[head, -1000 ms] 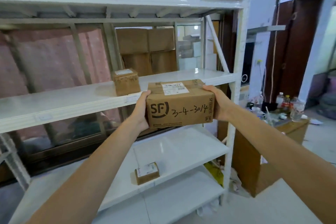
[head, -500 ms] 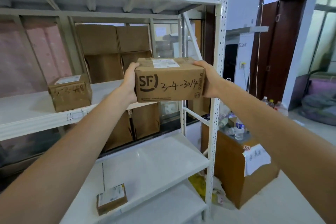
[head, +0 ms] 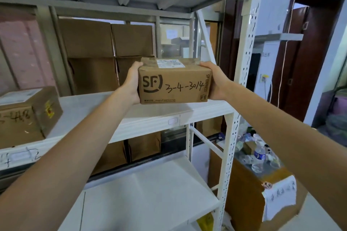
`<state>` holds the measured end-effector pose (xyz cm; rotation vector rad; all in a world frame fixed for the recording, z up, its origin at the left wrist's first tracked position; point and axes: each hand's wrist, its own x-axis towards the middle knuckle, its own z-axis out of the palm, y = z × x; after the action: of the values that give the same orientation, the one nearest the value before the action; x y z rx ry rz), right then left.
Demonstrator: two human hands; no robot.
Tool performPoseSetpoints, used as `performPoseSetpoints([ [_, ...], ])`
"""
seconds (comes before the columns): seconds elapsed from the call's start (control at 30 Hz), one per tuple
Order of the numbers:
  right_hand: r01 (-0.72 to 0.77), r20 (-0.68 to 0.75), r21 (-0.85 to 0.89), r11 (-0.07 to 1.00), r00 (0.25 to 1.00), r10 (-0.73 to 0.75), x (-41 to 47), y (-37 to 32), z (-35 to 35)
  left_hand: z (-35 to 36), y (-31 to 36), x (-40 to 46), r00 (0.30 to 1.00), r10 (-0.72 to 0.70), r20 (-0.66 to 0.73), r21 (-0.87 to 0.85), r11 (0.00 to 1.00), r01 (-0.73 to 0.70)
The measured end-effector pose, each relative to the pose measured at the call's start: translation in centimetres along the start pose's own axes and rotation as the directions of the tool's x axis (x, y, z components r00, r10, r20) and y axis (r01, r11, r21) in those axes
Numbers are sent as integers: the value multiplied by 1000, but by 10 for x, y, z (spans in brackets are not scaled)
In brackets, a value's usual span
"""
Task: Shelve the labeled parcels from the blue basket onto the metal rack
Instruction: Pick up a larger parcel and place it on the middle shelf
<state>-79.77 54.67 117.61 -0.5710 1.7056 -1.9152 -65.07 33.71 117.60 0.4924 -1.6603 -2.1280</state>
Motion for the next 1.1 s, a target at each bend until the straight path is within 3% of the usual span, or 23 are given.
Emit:
performPoseSetpoints([
  [0.13, 27, -8, -33, 999, 1000, -27, 41, 8, -10, 4, -8, 20, 995, -8, -95, 13, 1000, 10],
  [0.27, 13, 116, 0, 1000, 993, -13, 67, 18, -10, 5, -21, 24, 975, 6, -220, -2, 1000, -6],
  [0.5, -17, 242, -9, 1000, 970, 19, 93, 33, -12, 7, -37, 25, 948, 54, -315, -11, 998, -60],
  [1.1, -20, 276, -148, 989, 959, 61, 100, 44, 0, -19, -49, 22, 936, 54, -349, 68, 997, -32],
])
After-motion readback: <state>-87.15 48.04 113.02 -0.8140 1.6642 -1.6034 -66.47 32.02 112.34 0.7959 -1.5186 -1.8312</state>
